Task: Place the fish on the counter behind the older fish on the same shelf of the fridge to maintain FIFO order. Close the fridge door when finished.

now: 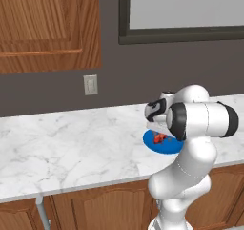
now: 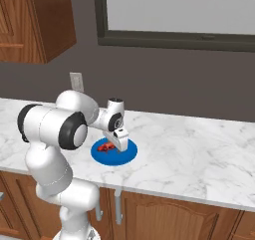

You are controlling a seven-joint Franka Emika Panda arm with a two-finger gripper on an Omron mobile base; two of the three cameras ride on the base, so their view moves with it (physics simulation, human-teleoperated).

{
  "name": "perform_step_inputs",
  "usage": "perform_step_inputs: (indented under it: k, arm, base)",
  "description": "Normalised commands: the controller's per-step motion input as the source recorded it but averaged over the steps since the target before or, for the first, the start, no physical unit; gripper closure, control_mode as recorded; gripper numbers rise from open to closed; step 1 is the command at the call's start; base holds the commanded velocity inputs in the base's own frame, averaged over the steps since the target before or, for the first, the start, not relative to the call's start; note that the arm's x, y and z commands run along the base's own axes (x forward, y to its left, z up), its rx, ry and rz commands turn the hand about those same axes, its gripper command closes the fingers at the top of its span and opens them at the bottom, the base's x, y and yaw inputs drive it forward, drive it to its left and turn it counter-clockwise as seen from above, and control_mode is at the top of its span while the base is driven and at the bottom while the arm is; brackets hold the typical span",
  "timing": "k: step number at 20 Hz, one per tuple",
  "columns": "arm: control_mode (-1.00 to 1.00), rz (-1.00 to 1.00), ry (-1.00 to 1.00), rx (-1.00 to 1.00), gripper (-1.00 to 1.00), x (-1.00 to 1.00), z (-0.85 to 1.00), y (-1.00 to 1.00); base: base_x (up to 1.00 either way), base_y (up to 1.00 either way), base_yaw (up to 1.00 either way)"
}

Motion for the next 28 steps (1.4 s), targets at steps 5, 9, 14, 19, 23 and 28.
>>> perform_step_inputs:
  k: [5,9,14,19,23,28]
  arm:
    - [-1.00,0.01,0.01,-0.01,1.00,0.00,-0.03,0.09]
    - [-1.00,-0.02,-0.19,0.00,1.00,-0.24,0.23,0.03]
    - [-1.00,-0.03,-0.33,-0.01,1.00,-0.54,0.86,0.09]
    - [-1.00,0.00,-0.25,0.00,1.00,-0.73,1.00,0.14]
    - [-1.00,0.00,-0.08,0.00,1.00,-0.83,1.00,0.05]
    - [-1.00,-0.01,-0.08,0.00,1.00,-0.88,0.94,0.03]
  base:
    - [0.00,0.00,0.00]
    - [0.00,0.00,0.00]
    - [0.00,0.00,0.00]
    - [0.00,0.00,0.00]
    - [0.00,0.00,0.00]
    - [0.00,0.00,0.00]
